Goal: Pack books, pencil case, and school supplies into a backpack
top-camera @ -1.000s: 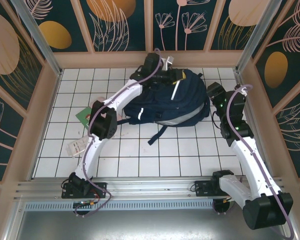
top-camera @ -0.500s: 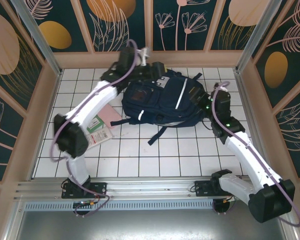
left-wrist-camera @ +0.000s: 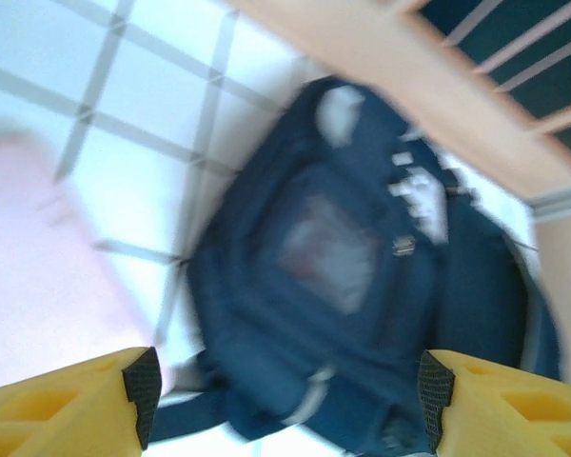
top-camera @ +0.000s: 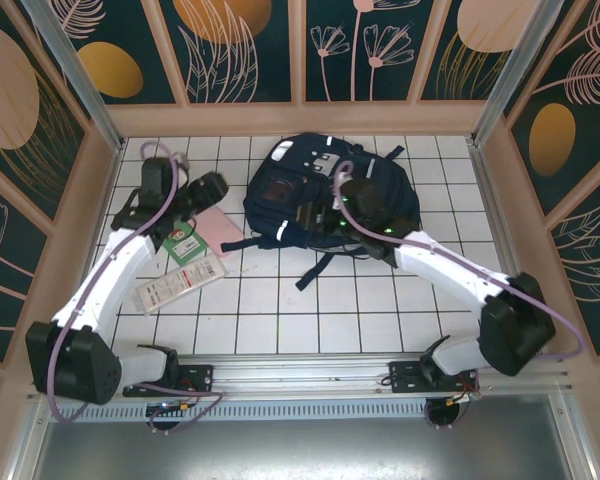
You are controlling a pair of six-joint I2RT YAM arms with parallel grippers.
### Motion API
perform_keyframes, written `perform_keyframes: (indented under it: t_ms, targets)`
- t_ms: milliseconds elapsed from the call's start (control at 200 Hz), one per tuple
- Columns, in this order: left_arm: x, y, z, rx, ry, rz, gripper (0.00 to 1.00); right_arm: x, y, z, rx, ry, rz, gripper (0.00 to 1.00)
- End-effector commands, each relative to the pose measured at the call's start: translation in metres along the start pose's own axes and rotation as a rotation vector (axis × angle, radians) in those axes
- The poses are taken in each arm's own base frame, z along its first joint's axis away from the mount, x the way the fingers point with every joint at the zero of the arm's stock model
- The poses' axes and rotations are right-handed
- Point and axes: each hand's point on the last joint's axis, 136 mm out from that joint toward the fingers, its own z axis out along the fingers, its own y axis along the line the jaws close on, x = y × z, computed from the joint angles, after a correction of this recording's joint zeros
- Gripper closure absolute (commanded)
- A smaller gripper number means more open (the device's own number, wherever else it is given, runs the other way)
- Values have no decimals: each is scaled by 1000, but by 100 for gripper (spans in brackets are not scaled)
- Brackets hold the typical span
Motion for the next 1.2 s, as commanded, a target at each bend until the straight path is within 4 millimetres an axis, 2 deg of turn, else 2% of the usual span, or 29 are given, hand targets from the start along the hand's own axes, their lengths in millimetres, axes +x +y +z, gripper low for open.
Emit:
perform_keyframes:
  t_ms: [0,65,170,280,410,586,796,941,1106,1196]
  targets:
    - [18,61,-20,-137,-8,-110,27,21,51,24,-185,116,-59,30]
    - [33,93,-24,-189,-4,-185,27,38,67,44,-215,178,-82,30]
    - [47,127,-27,-243,-32,-252,26,63,87,78,-227,269,-110,30]
    - [47,161,-22,-277,-64,-355,23,79,99,106,-234,321,-117,29]
    - [40,185,-10,-294,-99,-437,23,84,106,127,-239,341,-112,29]
    - [24,198,11,-314,-119,-451,24,88,111,145,-252,359,-116,29]
    - [9,212,36,-353,-108,-451,25,91,106,159,-258,352,-103,29]
    - [-27,217,31,-437,-181,-369,25,93,106,167,-259,360,-79,30]
    - [-73,210,27,-431,-325,-312,26,109,124,175,-317,390,17,31]
    - [-93,203,46,-395,-302,-284,26,115,133,184,-327,399,43,31]
